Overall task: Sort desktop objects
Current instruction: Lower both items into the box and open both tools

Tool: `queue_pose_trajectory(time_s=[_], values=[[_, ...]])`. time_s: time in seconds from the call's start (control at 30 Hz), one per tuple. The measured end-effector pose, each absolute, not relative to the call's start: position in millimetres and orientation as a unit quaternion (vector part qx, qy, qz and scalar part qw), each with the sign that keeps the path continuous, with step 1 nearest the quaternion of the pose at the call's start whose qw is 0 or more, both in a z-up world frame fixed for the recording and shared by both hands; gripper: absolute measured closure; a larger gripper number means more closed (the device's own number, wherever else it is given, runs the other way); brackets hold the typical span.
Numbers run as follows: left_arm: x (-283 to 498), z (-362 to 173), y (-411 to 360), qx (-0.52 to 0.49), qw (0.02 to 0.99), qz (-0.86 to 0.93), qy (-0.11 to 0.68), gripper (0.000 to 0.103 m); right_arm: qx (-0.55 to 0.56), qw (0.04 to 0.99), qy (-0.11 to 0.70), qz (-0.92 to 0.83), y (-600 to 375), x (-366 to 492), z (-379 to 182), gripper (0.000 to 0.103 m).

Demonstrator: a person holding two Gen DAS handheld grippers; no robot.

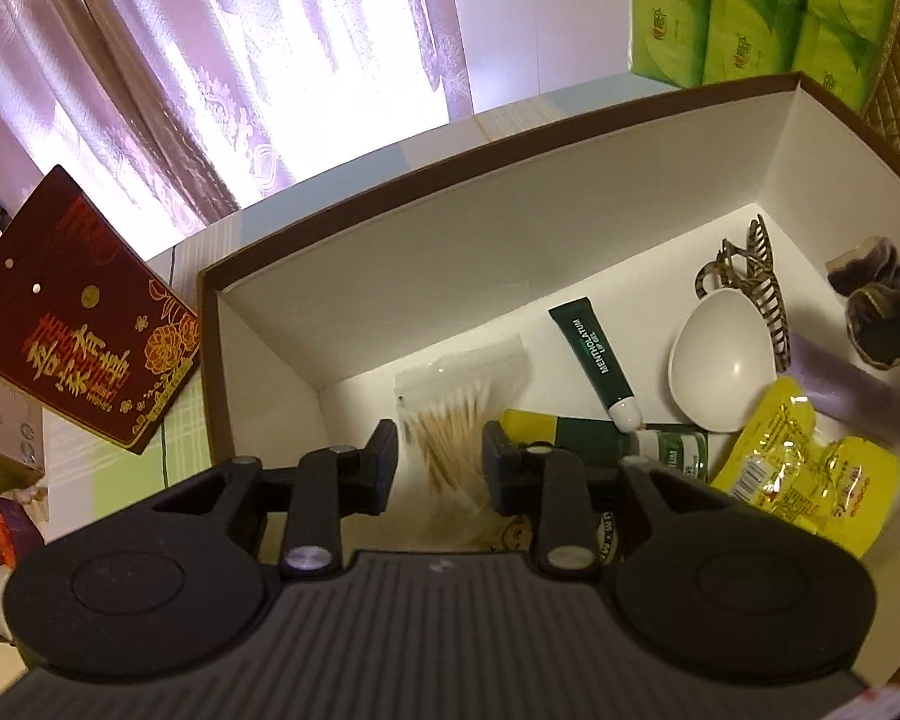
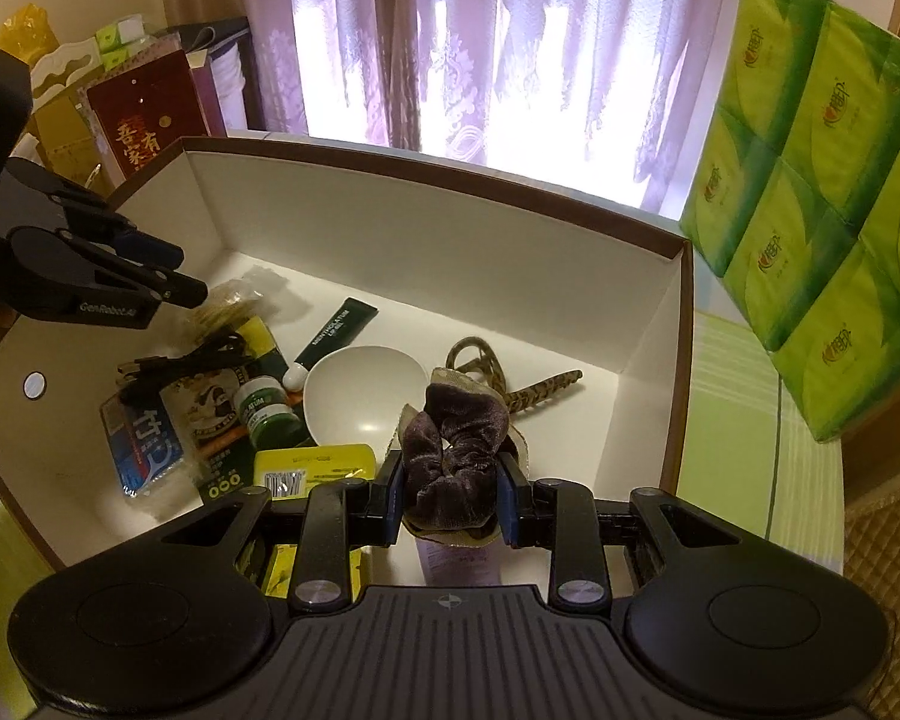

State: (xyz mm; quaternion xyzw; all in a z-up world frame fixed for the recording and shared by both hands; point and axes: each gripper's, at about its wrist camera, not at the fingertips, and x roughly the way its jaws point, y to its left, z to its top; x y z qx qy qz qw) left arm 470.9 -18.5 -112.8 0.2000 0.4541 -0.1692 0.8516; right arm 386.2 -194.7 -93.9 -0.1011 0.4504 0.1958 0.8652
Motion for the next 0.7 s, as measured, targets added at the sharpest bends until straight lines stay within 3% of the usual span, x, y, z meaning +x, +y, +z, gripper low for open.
queue_pose_trajectory(time_s=[0.27,0.33,0.4,0.47,0.7], values=[[459.6,-106.9,-17.5,0.195,0.856,-0.169,0.448,0.063,-0.119,0.863,0.449,0.199,-192.8,382.5,-97.6,0.075],[457.5,-104.6,-15.2,0.189,0.858,-0.163,0.449,0.056,-0.123,0.863,0.448,0.199,-190.6,382.3,-98.9,0.075],[455.1,-101.7,-12.3,0.181,0.86,-0.159,0.45,0.054,-0.13,0.865,0.442,0.2,-187.8,380.5,-99.8,0.062],[451.9,-97.7,-9.3,0.174,0.862,-0.157,0.449,0.051,-0.141,0.872,0.423,0.2,-185.4,374.7,-98.7,0.024],[429.8,-78.3,-0.7,0.152,0.875,-0.149,0.436,0.032,-0.134,0.881,0.401,0.214,-183.4,352.9,-90.0,0.013]])
